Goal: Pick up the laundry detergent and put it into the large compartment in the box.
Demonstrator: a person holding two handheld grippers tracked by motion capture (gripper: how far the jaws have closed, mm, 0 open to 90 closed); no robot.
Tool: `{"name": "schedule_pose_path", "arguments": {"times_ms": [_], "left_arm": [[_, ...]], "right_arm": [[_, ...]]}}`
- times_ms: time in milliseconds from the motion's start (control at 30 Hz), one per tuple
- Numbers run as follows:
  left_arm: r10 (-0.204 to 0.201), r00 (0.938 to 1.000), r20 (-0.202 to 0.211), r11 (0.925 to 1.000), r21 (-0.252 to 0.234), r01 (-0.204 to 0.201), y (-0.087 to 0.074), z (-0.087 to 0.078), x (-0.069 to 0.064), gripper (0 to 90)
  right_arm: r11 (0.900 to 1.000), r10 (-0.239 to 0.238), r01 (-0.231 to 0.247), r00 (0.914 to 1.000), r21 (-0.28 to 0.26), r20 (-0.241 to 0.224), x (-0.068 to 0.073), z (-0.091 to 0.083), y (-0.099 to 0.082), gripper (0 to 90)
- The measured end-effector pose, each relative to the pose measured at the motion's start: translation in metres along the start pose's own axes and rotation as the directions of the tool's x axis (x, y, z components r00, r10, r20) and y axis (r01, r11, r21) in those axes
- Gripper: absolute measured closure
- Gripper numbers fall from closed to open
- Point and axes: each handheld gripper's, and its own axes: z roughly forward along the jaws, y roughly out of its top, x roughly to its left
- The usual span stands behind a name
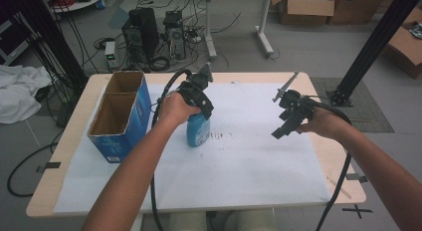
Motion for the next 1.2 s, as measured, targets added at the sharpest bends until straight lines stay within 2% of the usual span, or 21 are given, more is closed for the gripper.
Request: {"name": "schedule_pose_path", "arguments": {"times_ms": [700, 1200], "left_arm": [[0.008, 1.0, 0.003, 0.9999, 0.015, -0.008, 0.0001, 0.0008, -0.001, 33.0], [0.007, 1.0, 0.005, 1.0, 0.006, -0.007, -0.0004, 0.0001, -0.0022, 37.1]], "right_arm": [[1.0, -0.002, 0.002, 1.0, 0.0, -0.001, 0.0002, 0.0005, 0.0009, 17.5], [1.0, 0.001, -0.001, 1.0, -0.003, -0.002, 0.0001, 0.0004, 0.0, 17.5]]}}
